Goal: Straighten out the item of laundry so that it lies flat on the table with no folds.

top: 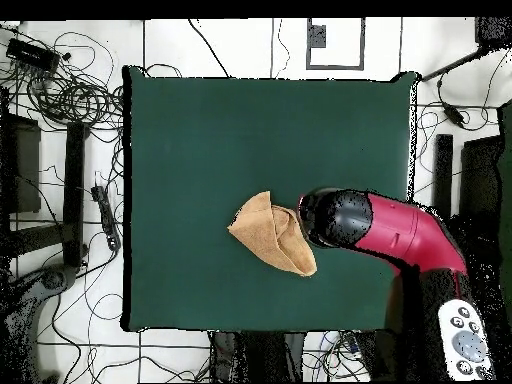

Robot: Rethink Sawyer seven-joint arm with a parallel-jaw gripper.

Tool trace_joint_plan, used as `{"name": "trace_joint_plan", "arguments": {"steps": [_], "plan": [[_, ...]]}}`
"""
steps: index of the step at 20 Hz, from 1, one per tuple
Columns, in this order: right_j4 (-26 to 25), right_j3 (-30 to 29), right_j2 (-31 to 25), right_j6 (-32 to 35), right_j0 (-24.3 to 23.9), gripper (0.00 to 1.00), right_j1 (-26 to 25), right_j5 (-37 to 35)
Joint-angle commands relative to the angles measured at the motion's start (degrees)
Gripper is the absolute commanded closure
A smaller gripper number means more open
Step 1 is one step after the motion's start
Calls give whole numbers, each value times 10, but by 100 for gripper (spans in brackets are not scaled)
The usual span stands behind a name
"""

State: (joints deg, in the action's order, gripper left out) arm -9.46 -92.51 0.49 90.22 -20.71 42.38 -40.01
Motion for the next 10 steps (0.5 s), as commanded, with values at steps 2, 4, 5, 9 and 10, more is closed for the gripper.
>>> {"name": "trace_joint_plan", "arguments": {"steps": [2,4,5,9,10], "plan": [[4,-7,-52,-48,-51,0,3,-109],[13,22,-42,-24,-54,0,15,-134],[17,53,-45,-20,-56,0,11,-159],[21,136,-66,-19,-67,0,-12,-223],[18,149,-69,-21,-68,0,-17,-233]]}}
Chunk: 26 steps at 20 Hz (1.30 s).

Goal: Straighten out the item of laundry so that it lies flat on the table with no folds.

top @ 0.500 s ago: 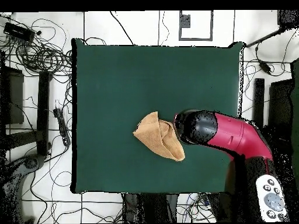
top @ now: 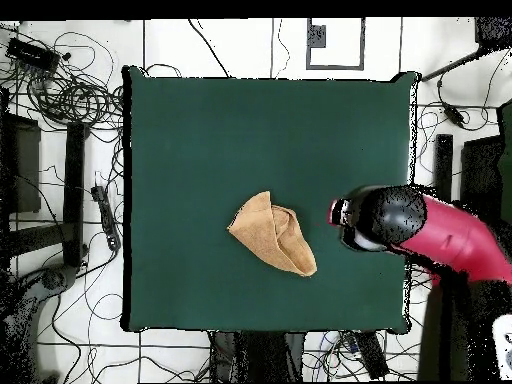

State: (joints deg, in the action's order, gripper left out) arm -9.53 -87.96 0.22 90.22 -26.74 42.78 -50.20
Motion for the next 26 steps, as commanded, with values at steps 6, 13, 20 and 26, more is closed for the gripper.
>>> {"name": "trace_joint_plan", "arguments": {"steps": [6,13,20,26], "plan": [[9,147,-82,-28,-9,0,-56,-159],[7,189,-75,-8,4,0,-83,-170],[-11,239,-87,-39,10,0,-153,-156],[-3,278,-90,-9,13,0,-232,-98]]}}
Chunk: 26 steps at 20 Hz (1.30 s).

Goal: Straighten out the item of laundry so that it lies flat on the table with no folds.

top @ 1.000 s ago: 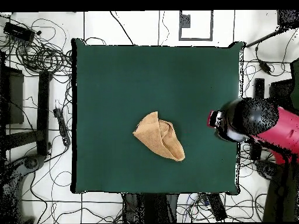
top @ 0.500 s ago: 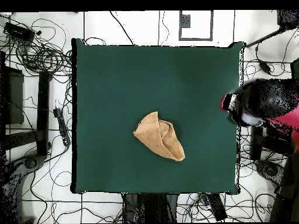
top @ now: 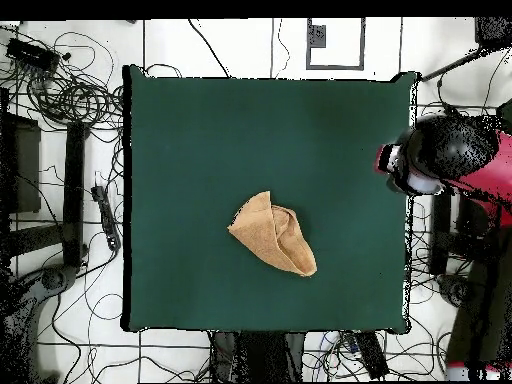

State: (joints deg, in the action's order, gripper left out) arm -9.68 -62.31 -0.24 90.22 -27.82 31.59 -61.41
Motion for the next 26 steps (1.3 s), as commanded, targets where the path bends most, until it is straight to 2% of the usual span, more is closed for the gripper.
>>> {"name": "trace_joint_plan", "arguments": {"steps": [1,5,14,26], "plan": [[-2,28,-84,-9,25,0,-128,15],[0,52,-79,-10,23,0,-148,8],[-18,133,-81,-64,-6,0,-219,11],[-14,160,-76,-69,-20,0,-245,19]]}}
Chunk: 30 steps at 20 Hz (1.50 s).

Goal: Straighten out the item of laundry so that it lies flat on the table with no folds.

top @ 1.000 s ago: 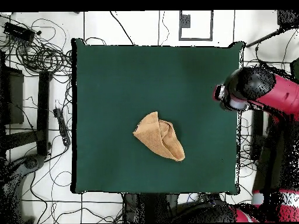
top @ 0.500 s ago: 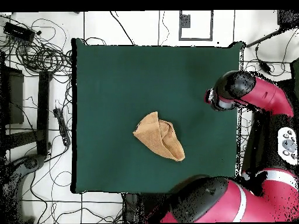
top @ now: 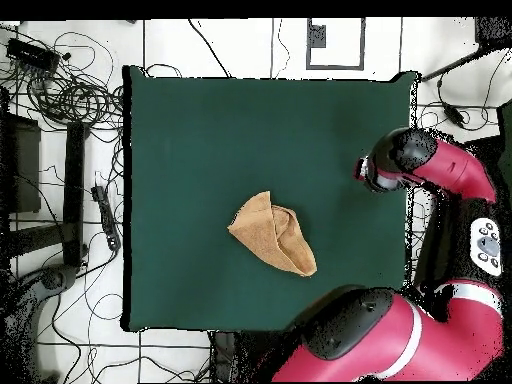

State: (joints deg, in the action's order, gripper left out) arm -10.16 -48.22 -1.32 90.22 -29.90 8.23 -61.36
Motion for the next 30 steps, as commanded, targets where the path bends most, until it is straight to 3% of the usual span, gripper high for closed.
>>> {"name": "trace_joint_plan", "arguments": {"steps": [1,30], "plan": [[-11,21,-65,-73,0,0,-13,17],[-9,8,-64,-33,34,0,-5,32]]}}
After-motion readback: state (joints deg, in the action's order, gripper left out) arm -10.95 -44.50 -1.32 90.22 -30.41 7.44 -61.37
